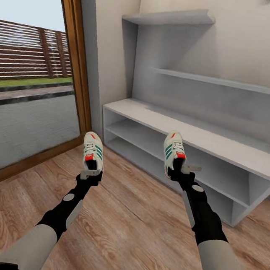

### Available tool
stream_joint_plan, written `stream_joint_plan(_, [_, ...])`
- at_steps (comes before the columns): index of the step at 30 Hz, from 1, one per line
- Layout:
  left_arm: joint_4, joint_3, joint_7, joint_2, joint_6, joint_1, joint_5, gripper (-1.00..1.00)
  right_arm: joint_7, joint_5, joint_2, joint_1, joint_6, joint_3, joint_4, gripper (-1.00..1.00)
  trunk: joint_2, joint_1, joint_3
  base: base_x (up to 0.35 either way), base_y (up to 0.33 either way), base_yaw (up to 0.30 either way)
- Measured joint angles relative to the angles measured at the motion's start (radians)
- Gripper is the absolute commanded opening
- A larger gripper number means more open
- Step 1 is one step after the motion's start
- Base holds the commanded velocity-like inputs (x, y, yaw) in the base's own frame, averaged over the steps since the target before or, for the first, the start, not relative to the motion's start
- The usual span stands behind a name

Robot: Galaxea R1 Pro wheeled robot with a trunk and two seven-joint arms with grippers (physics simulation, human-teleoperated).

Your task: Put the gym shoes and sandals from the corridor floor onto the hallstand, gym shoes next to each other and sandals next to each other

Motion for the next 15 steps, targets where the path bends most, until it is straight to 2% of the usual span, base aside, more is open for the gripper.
stream_joint_plan(8, [-0.001,0.001,0.000,0.000,0.001,0.000,0.000,-1.00,0.000,0.000,0.000,0.000,0.000,0.000,0.000,-1.00,0.000,0.000,0.008,0.006,0.006,-0.246])
stream_joint_plan(15, [-0.001,0.001,0.000,0.000,0.000,0.000,0.000,-1.00,0.000,0.000,0.000,0.000,0.000,0.000,0.000,-1.00,0.000,0.000,0.014,0.125,0.120,-0.246])
